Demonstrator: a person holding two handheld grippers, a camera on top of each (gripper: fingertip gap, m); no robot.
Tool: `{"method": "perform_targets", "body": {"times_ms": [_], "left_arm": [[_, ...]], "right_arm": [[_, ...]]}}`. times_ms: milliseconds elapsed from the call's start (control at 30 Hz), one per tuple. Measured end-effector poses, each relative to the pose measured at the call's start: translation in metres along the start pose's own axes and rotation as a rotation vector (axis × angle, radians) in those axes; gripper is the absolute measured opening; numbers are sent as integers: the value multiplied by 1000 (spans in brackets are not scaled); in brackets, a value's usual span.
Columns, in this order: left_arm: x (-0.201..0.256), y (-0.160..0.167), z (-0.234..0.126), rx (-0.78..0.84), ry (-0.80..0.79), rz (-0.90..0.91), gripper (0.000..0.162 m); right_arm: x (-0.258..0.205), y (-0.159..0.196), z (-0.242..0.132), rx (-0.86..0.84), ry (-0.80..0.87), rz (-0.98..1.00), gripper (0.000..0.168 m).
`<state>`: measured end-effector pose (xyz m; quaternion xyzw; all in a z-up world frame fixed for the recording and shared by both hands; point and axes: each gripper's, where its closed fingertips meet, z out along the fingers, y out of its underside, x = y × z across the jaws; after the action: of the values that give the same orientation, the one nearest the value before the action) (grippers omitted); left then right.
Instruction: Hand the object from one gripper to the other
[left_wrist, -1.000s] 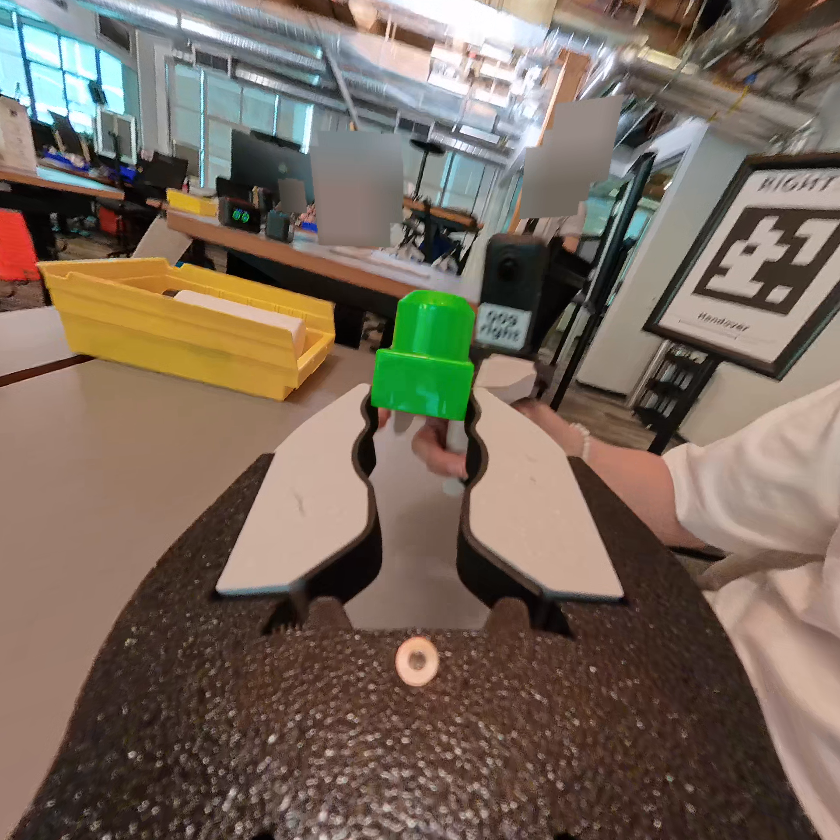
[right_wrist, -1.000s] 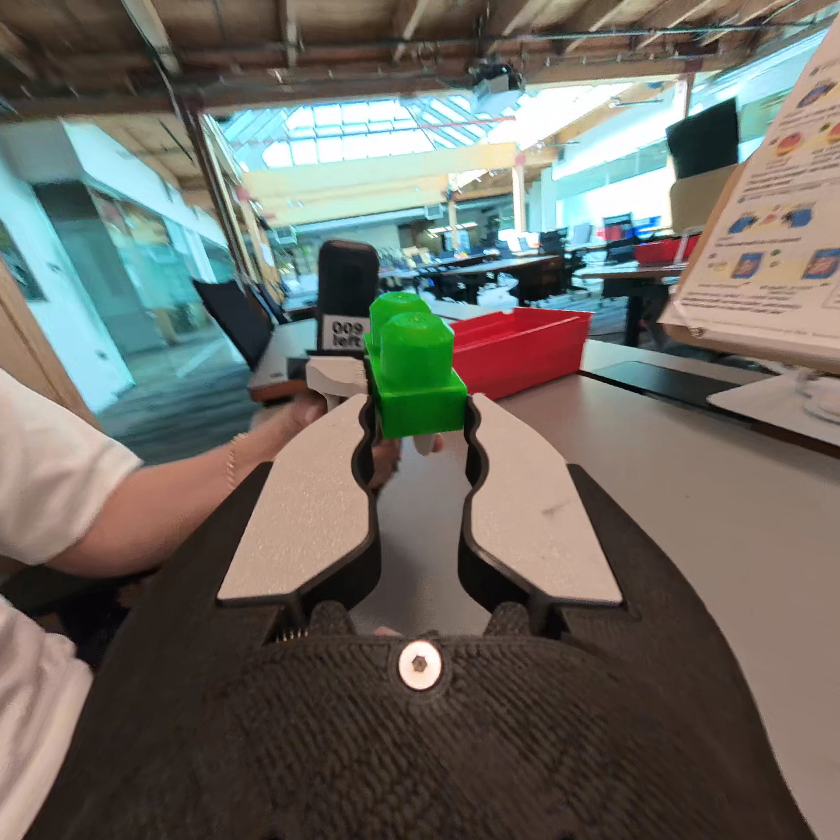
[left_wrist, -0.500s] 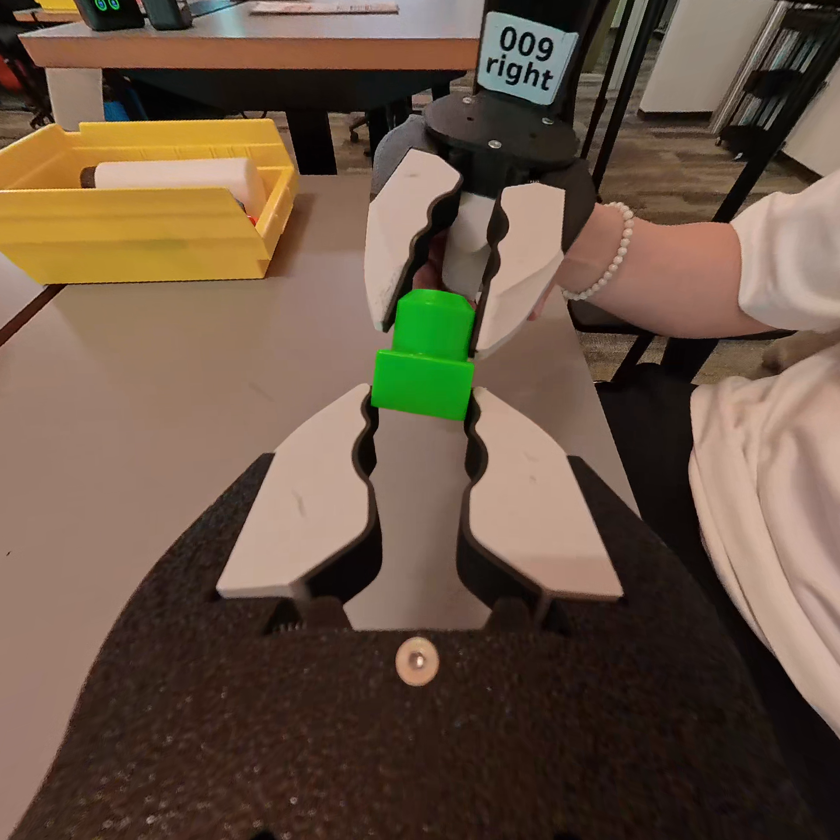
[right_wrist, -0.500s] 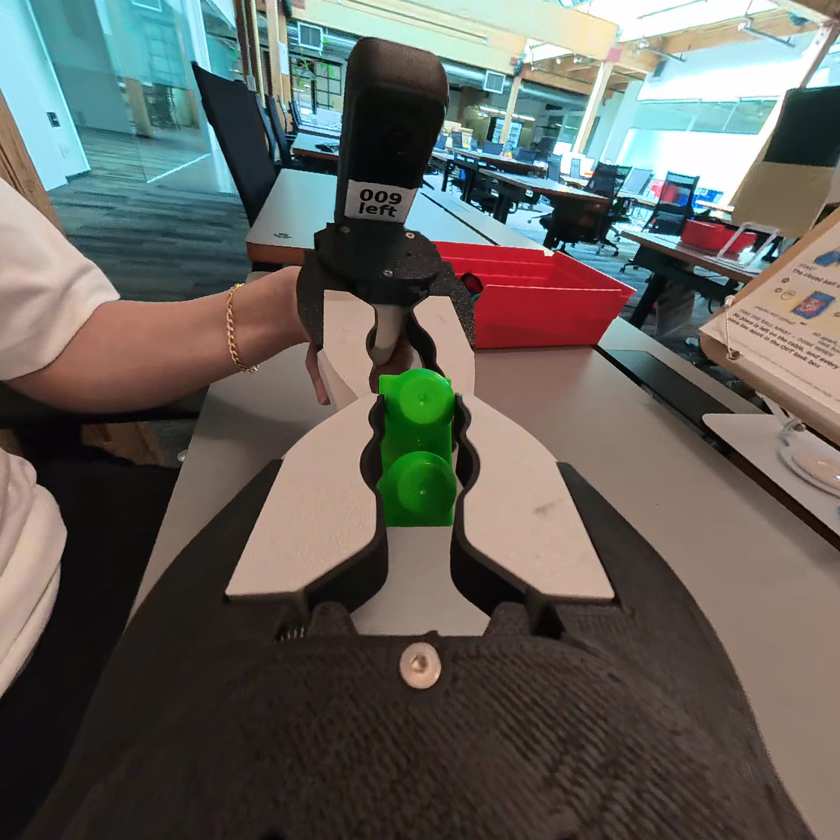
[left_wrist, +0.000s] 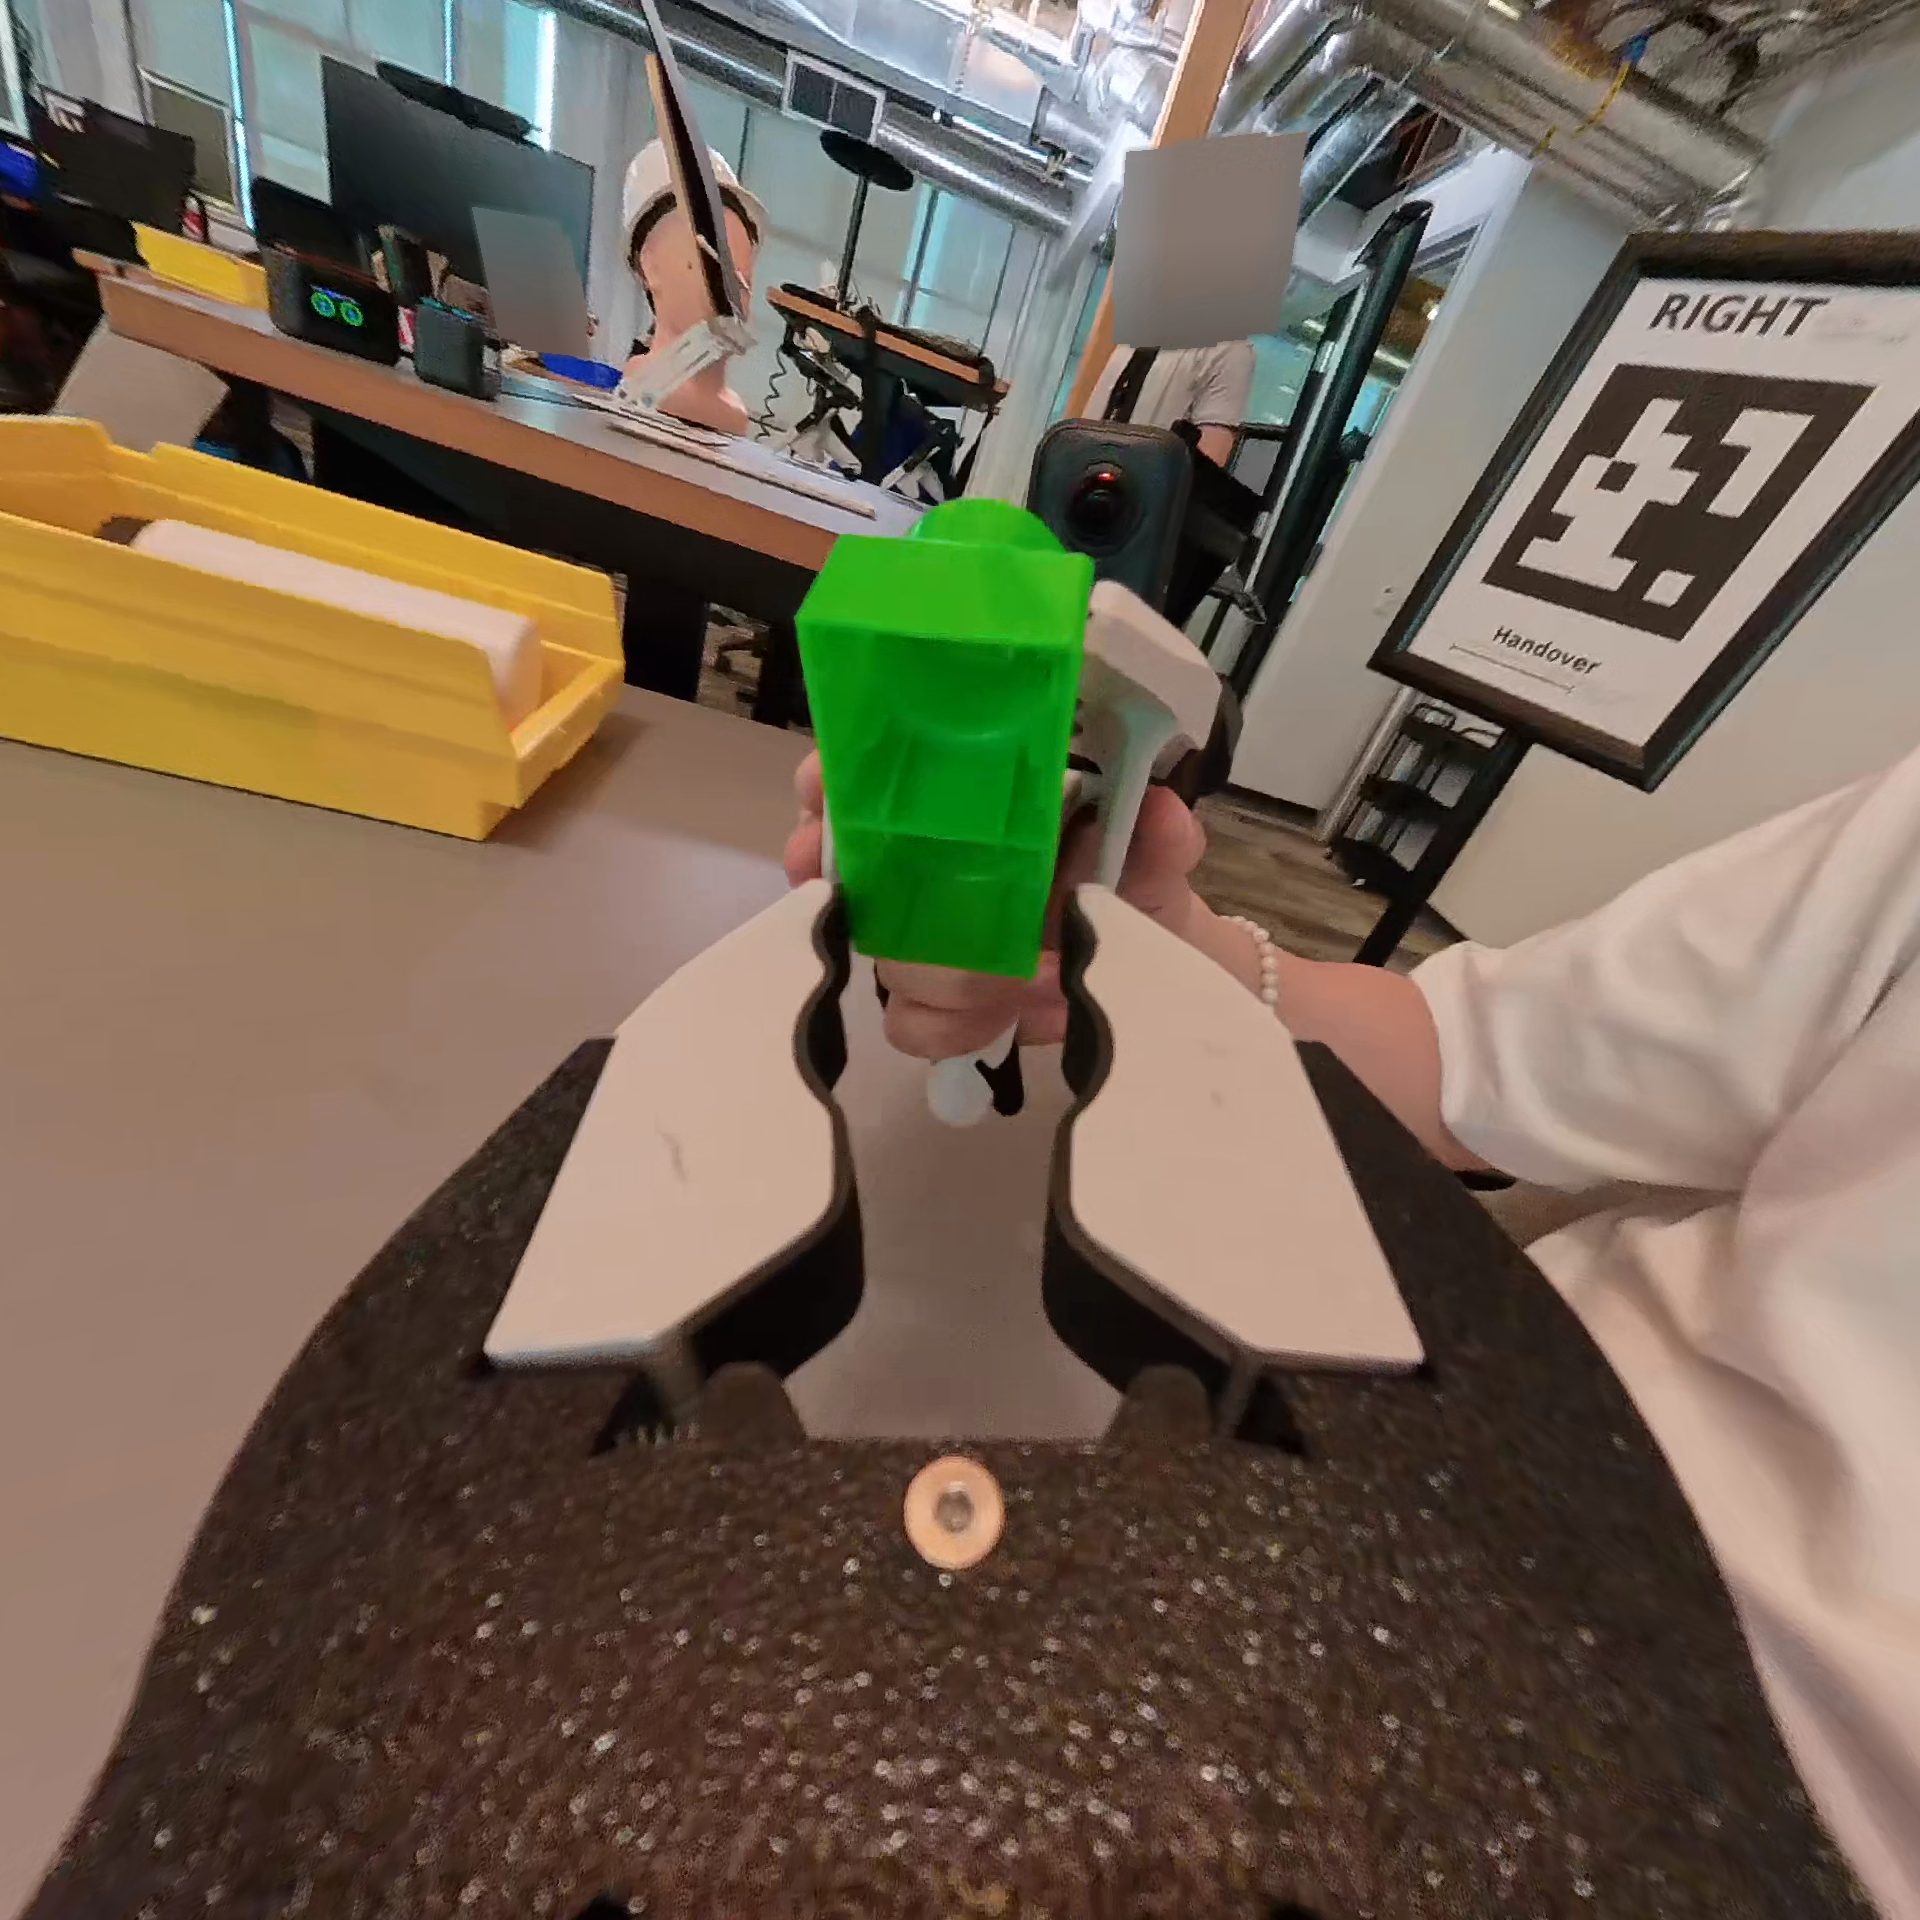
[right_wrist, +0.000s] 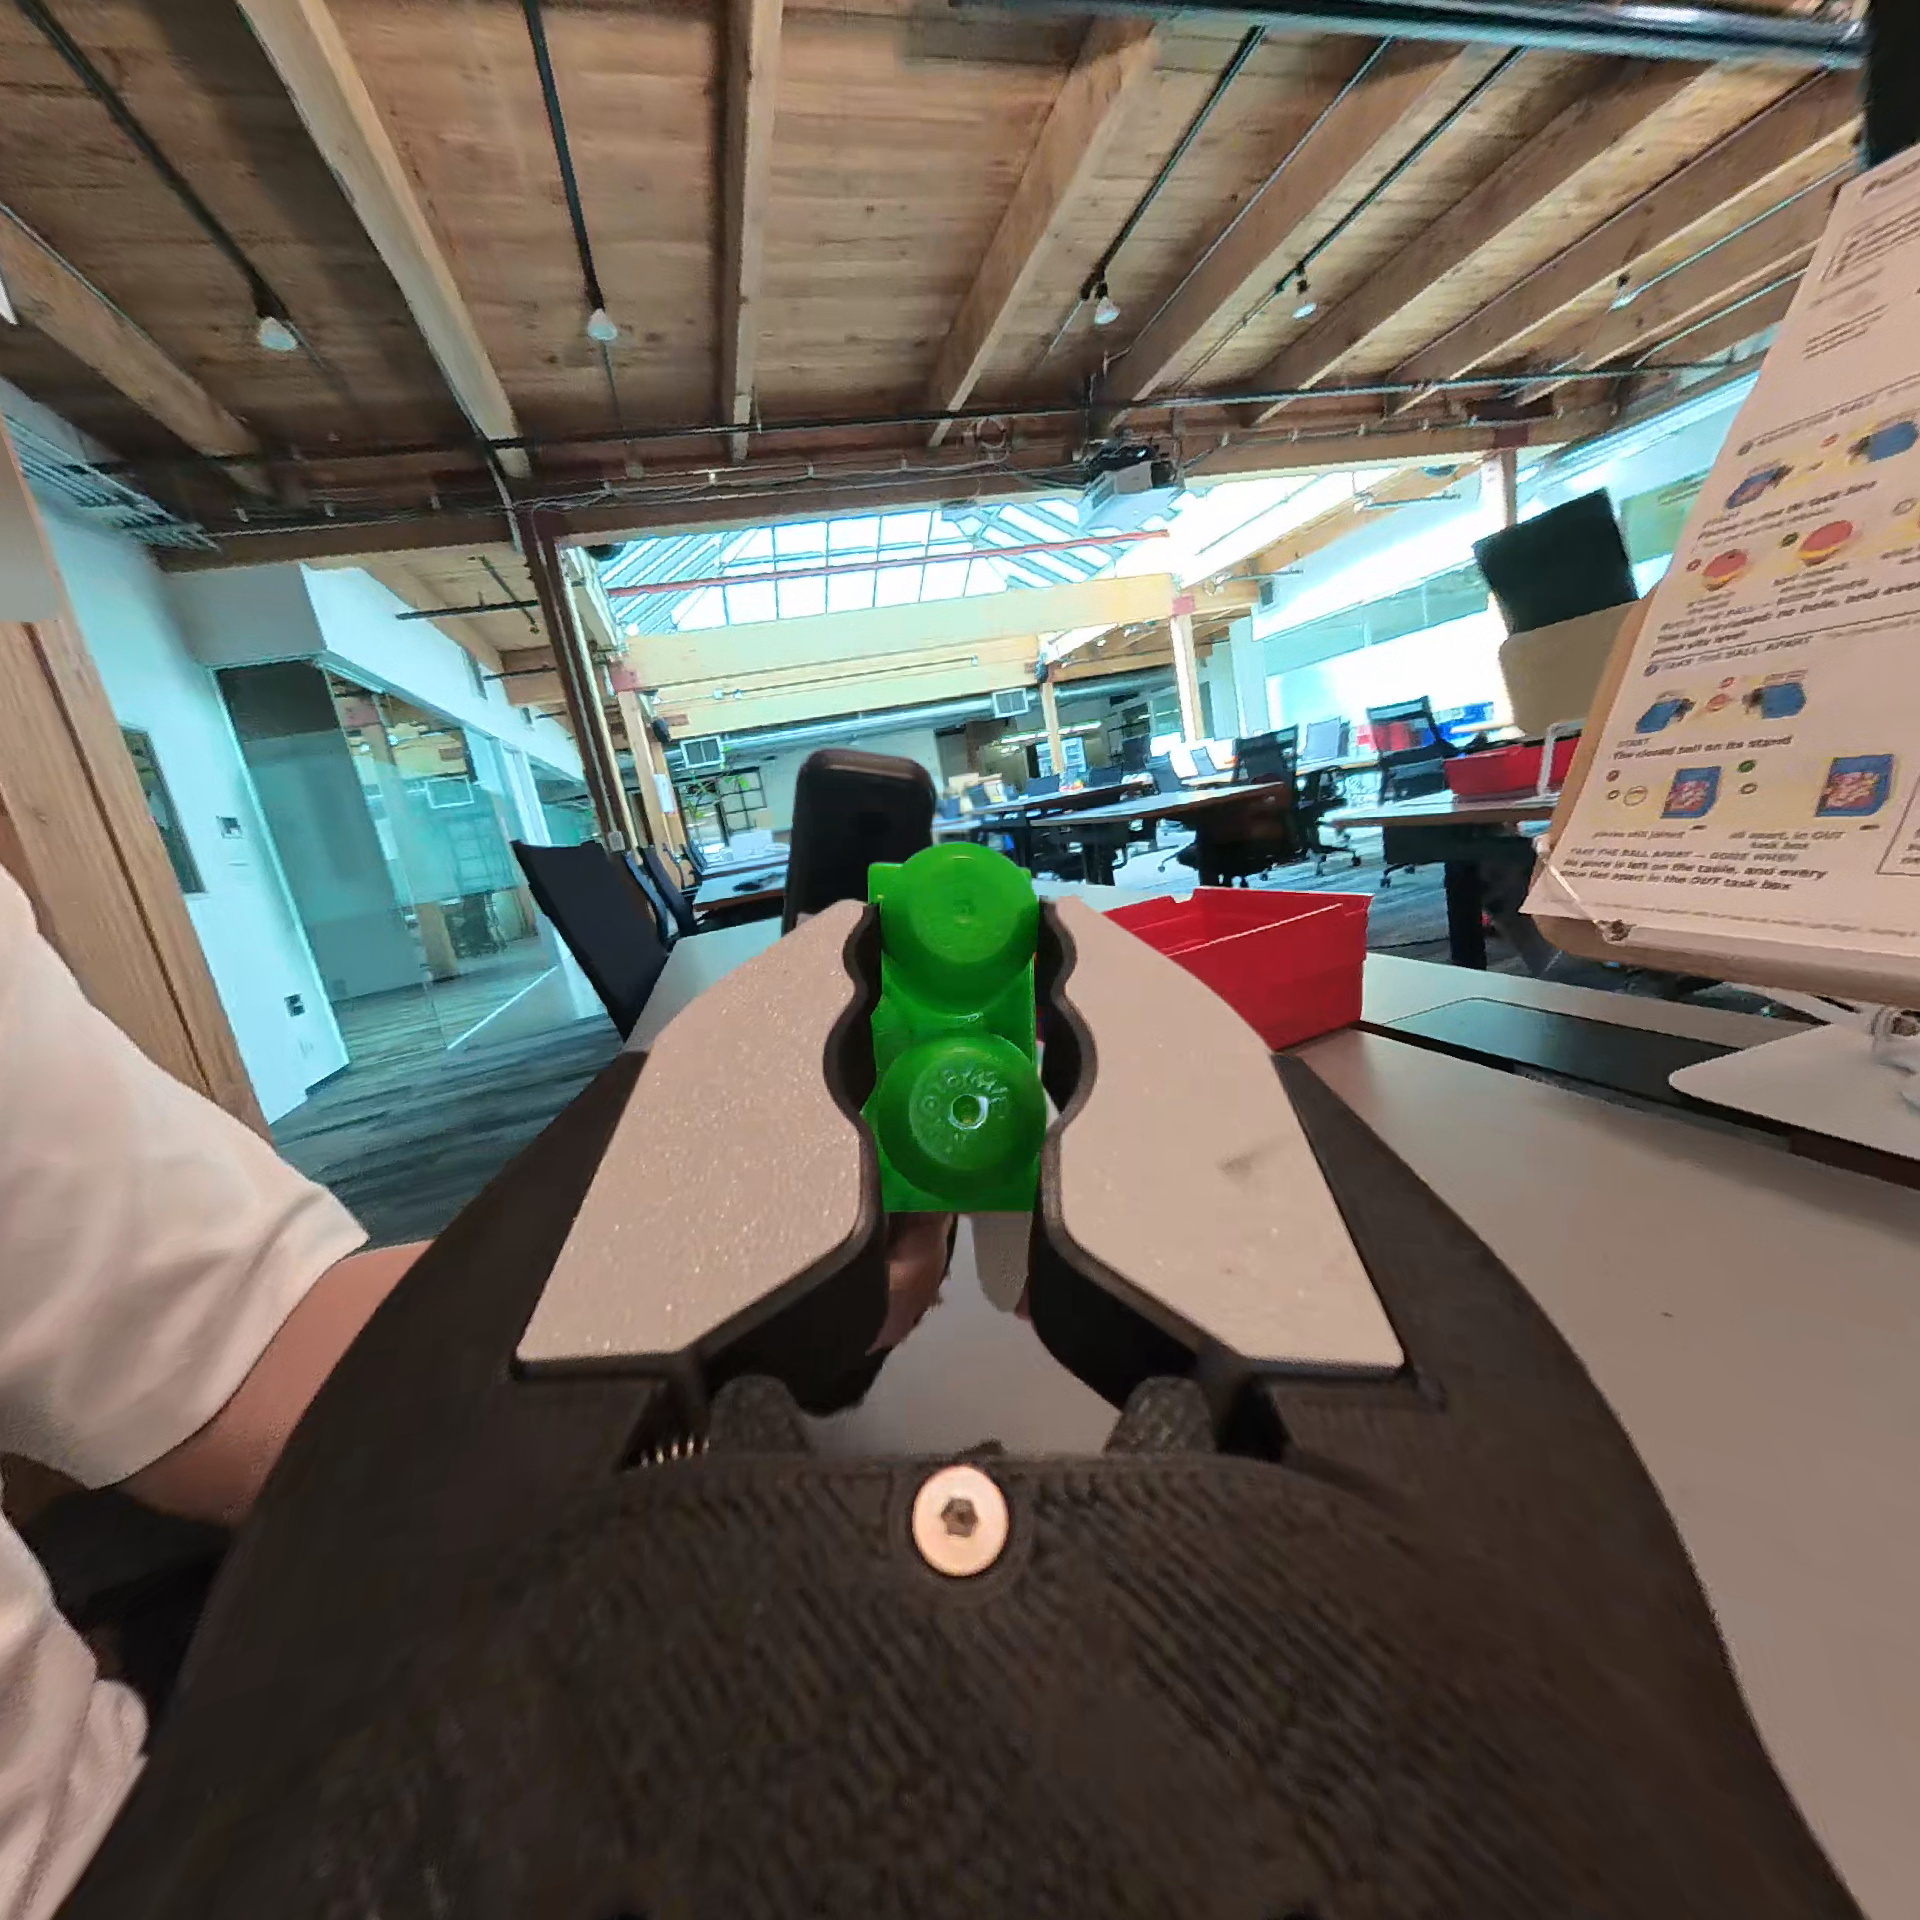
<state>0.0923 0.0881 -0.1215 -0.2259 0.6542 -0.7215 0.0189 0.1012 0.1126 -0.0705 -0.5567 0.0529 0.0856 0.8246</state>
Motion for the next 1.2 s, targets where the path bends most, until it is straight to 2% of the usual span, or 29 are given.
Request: {"method": "perform_targets", "body": {"times_ms": [133, 267, 400, 500, 567, 667, 733, 800, 900, 1000, 1067, 1200], "left_arm": [[-7, 4, 2, -10, -18, -24, 34], [-20, 18, -10, -172, -127, 46, 34], [-23, 37, -23, -376, -184, 143, 34], [-14, 50, -25, -490, -148, 218, 34], [-9, 55, -24, -528, -127, 250, 34], [-6, 65, -25, -594, -115, 279, 34], [-9, 64, -26, -593, -130, 293, 34], [-8, 53, -23, -508, -125, 298, 34], [-12, 23, -18, -306, -169, 264, 35], [-13, 6, -15, -170, -182, 213, 48], [-11, 8, -11, -162, -154, 177, 52], [-3, 5, -3, -91, -76, 108, 47]], "right_arm": [[5, 2, -3, -27, 16, -11, 29], [12, 14, -9, -183, 45, -85, 30], [8, 25, -13, -355, 49, -228, 52], [-1, 39, -14, -434, -6, -247, 58], [-6, 50, -14, -485, -48, -244, 56], [-19, 68, -19, -584, -144, -245, 37], [-16, 70, -20, -618, -130, -267, 37], [-17, 59, -15, -546, -128, -261, 36], [-7, 25, -11, -328, -60, -216, 36], [-4, -7, -11, -111, -38, -111, 36], [-3, -15, -11, -47, -32, -67, 36], [-6, -14, -8, -20, -45, -41, 36]]}}
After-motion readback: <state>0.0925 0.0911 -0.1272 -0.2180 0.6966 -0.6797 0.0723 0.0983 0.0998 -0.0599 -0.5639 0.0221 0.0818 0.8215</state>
